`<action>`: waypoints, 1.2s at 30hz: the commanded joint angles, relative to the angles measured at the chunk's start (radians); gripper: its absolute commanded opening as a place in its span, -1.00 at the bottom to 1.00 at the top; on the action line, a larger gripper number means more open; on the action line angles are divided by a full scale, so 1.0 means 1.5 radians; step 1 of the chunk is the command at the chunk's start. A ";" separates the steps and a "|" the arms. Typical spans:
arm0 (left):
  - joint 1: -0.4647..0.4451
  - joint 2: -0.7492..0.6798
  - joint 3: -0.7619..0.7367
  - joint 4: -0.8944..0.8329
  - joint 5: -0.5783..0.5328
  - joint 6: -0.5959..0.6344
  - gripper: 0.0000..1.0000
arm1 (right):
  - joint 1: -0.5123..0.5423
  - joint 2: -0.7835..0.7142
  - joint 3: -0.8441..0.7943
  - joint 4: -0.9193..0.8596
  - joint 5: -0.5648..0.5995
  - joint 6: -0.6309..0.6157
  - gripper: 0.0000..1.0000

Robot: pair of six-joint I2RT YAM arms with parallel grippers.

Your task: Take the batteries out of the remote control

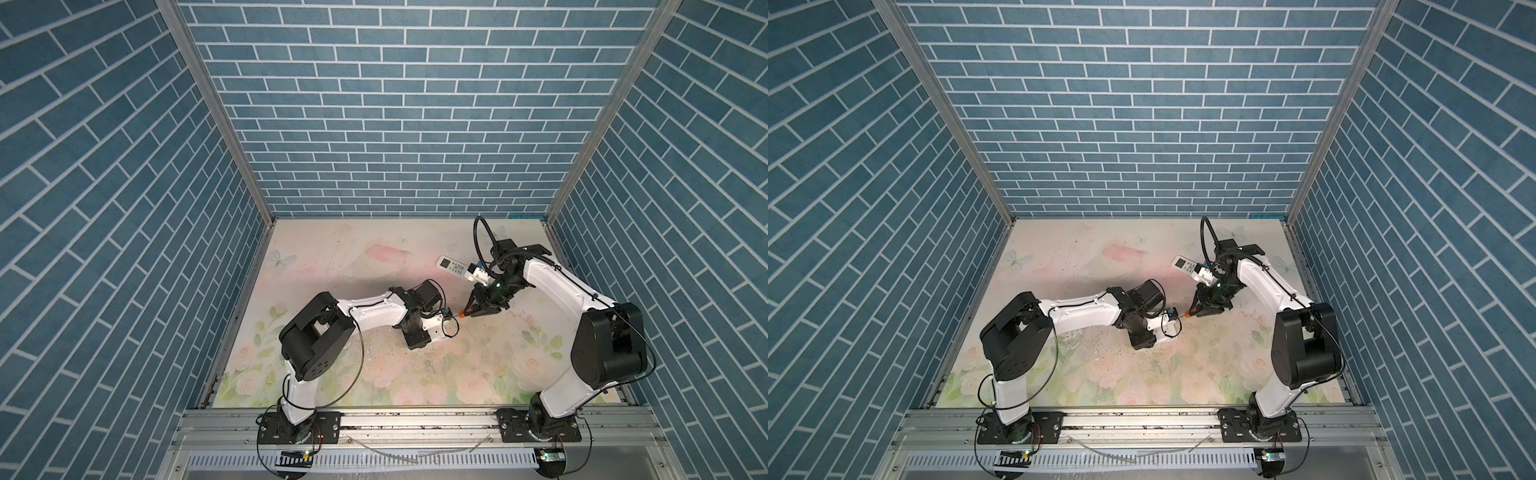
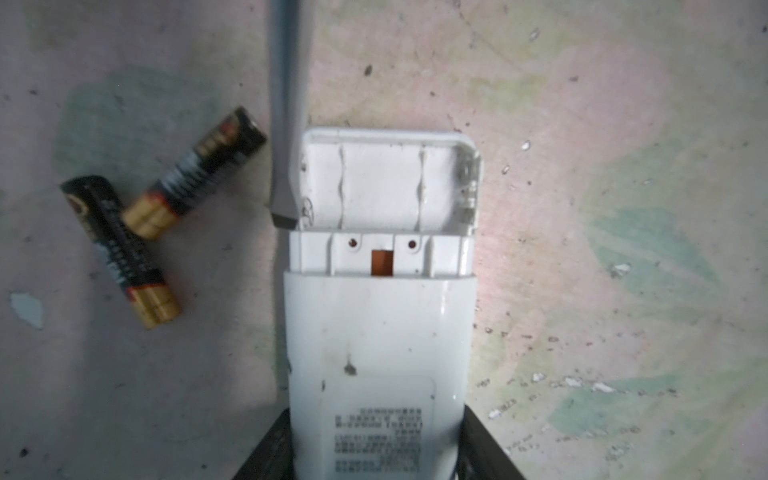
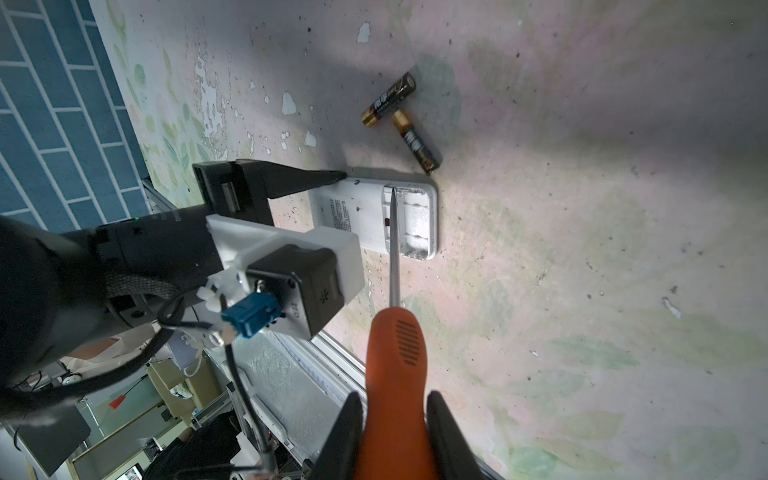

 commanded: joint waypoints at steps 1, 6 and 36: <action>0.009 0.028 -0.031 -0.040 -0.004 -0.007 0.08 | 0.004 -0.007 0.032 -0.016 -0.009 -0.025 -1.00; 0.009 0.028 -0.032 -0.040 -0.003 -0.009 0.08 | 0.002 -0.015 0.034 -0.017 0.001 -0.024 -1.00; 0.009 -0.089 -0.024 -0.123 -0.018 -0.160 0.12 | -0.072 -0.142 -0.003 0.078 0.056 0.061 -1.00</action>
